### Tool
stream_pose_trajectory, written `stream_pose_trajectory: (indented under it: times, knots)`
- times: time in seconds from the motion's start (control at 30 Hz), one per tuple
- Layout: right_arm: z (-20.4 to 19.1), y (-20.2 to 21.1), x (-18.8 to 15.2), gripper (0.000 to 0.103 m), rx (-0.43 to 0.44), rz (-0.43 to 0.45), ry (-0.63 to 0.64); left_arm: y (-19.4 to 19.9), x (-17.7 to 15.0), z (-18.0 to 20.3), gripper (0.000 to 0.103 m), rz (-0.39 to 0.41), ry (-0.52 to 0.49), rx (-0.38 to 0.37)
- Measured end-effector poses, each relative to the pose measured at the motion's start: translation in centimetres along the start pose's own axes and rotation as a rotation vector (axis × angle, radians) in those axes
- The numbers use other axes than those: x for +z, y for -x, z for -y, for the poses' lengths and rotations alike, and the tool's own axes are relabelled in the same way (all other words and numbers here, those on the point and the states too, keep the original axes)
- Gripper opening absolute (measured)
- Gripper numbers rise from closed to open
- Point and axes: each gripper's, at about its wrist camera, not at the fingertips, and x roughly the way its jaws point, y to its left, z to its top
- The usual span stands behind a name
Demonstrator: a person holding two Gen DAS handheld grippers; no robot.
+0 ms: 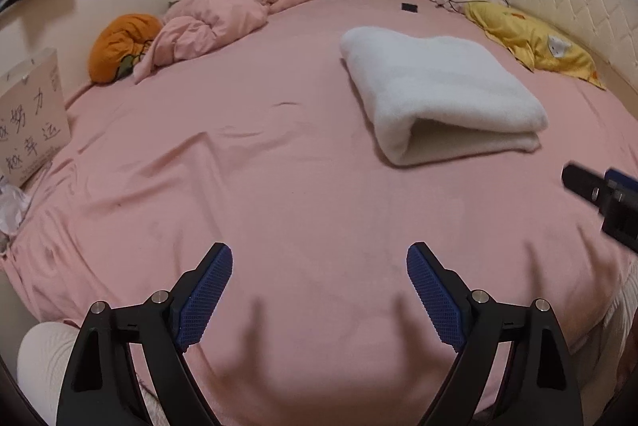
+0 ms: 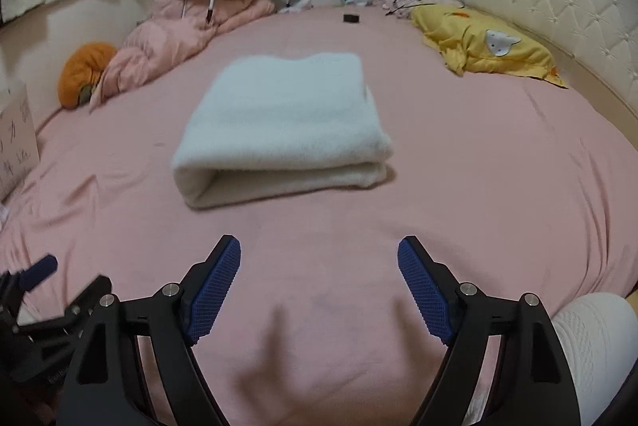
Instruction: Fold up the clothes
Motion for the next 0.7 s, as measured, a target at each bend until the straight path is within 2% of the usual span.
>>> stream_pose_trajectory:
  times: [0.23,0.37,0.43,0.53,0.7]
  knots:
    - [1.0,1.6,-0.5,0.081,0.012,0.017,-0.019,1.2,-0.1,0.0,0.09,0.022,0.019,-0.026]
    - [1.1,0.0,-0.6,0.081,0.054,-0.042,-0.034,1.1,0.0,-0.7,0.09,0.016,0.057,-0.026]
    - [1.1,-0.8,-0.7,0.081,0.075,-0.072,-0.042,0.7,0.1,-1.2,0.09,0.014,0.078,-0.003]
    - [0.4,-3.3,0.1,0.081,0.125,-0.148,-0.033,0.1,0.2,-2.4,0.09,0.002,0.127,0.012]
    - [-2.4,-7.1,2.6,0.081,0.067,-0.135,0.053,-0.7,-0.1,-4.5,0.089,-0.014,0.209,0.008]
